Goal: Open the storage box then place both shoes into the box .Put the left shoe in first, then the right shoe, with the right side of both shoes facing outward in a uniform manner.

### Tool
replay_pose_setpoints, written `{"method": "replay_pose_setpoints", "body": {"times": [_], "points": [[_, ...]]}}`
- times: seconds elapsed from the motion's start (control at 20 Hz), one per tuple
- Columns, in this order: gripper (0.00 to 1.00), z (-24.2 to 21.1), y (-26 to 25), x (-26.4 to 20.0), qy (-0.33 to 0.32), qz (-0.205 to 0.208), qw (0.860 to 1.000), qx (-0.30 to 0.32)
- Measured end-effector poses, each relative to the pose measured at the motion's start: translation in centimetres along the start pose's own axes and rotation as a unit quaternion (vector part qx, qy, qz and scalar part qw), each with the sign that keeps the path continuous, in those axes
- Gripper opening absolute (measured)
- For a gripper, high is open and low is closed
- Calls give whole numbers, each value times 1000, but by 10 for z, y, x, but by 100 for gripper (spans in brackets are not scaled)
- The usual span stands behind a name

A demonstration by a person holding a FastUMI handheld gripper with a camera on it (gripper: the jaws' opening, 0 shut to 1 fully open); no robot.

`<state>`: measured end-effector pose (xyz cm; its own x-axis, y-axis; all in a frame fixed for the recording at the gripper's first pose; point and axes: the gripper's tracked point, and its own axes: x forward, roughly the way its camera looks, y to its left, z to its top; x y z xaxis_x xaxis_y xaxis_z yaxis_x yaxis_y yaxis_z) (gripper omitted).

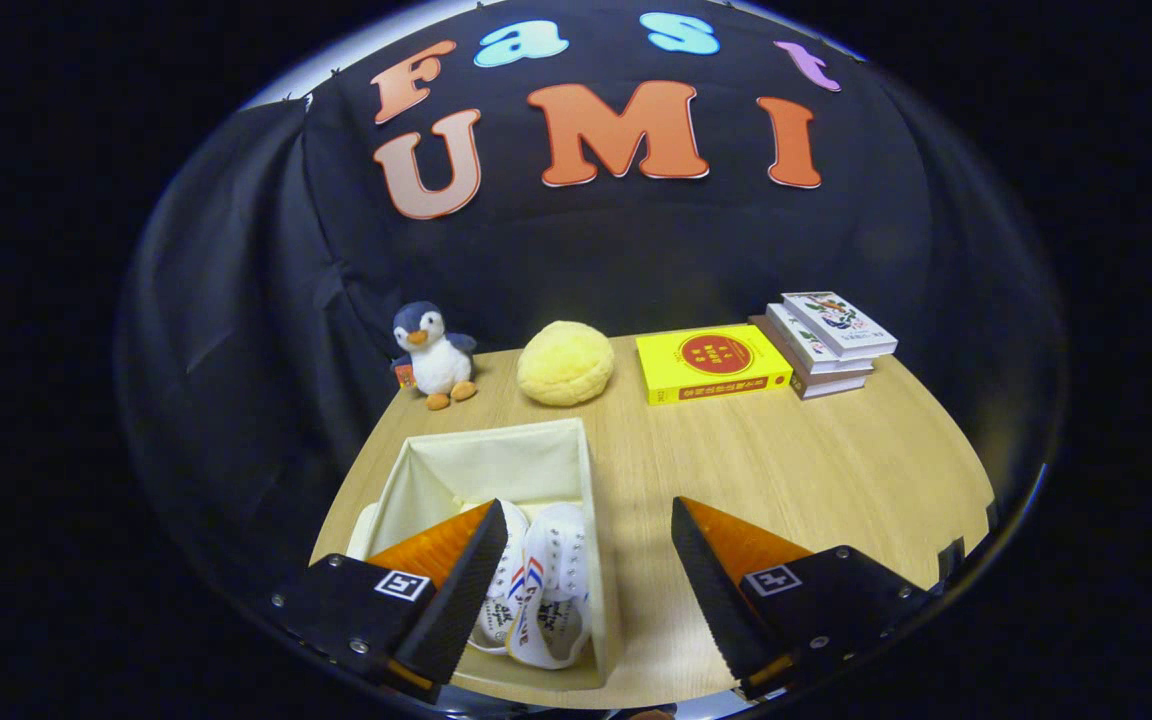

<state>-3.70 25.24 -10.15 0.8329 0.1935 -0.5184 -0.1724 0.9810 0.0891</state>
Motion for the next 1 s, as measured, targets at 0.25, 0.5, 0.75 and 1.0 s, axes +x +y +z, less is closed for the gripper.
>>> {"method": "replay_pose_setpoints", "body": {"times": [0.25,0.5,0.75,1.0], "points": [[98,39,-70,-14,-55,-28,998,1],[98,69,-131,-30,-94,-45,995,5],[98,81,-177,-40,-114,-45,992,13],[98,94,-212,-40,-131,-38,990,18]]}}
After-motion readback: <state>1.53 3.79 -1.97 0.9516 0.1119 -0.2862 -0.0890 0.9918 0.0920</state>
